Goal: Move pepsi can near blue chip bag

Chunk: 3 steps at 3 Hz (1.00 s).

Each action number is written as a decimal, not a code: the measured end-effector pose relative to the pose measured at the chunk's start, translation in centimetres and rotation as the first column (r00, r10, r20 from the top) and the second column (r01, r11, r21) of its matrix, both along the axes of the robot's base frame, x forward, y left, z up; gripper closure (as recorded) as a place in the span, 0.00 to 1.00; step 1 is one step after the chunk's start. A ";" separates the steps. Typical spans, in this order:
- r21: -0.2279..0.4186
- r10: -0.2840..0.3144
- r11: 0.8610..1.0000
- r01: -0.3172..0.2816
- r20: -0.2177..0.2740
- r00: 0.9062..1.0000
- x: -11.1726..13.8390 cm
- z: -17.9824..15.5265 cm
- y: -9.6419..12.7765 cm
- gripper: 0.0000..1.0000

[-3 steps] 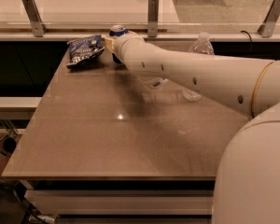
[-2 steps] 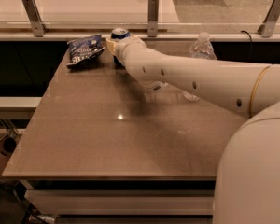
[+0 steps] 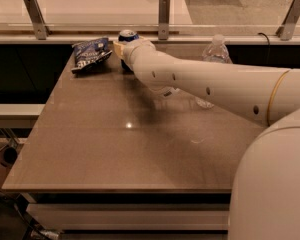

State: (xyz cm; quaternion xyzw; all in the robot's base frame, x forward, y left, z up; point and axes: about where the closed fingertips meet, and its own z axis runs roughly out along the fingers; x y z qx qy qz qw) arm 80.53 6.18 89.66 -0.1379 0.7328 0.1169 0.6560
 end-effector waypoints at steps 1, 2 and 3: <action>0.000 0.001 1.000 -0.001 0.001 1.000 0.0 0.1 0.1 0.37; 0.001 0.002 1.000 -0.002 0.002 1.000 0.0 0.2 0.1 0.13; 0.001 0.003 1.000 -0.003 0.003 1.000 -0.1 0.3 0.2 0.00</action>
Offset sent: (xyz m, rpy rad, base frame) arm -0.0002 0.0007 0.0008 0.0004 -0.0010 0.0008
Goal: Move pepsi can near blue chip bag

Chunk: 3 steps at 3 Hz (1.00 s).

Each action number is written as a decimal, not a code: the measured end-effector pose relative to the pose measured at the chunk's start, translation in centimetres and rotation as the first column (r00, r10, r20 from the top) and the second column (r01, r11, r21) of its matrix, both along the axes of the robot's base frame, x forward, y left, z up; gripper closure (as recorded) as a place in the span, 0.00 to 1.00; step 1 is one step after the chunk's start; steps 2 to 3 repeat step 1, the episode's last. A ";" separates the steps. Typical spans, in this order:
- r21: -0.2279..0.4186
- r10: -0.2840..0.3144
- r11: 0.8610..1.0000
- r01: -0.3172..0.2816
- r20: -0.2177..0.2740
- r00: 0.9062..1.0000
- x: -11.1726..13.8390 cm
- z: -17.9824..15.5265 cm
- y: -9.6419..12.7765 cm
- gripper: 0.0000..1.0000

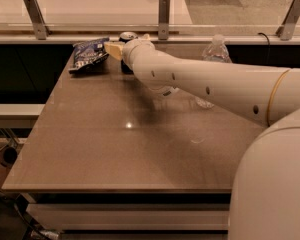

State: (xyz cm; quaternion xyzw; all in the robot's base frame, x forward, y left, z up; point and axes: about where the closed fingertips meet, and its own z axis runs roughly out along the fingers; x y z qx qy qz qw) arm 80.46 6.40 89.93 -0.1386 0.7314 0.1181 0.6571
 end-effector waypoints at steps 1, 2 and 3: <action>0.000 0.000 1.000 0.000 0.000 1.000 0.0 0.0 0.0 0.00; 0.000 0.000 1.000 0.000 0.000 1.000 0.0 0.0 0.0 0.00; 0.000 0.000 1.000 0.000 0.000 1.000 0.0 0.0 0.0 0.00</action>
Offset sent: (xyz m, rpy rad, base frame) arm 0.0000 0.0000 0.0000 0.0000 0.0000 0.0000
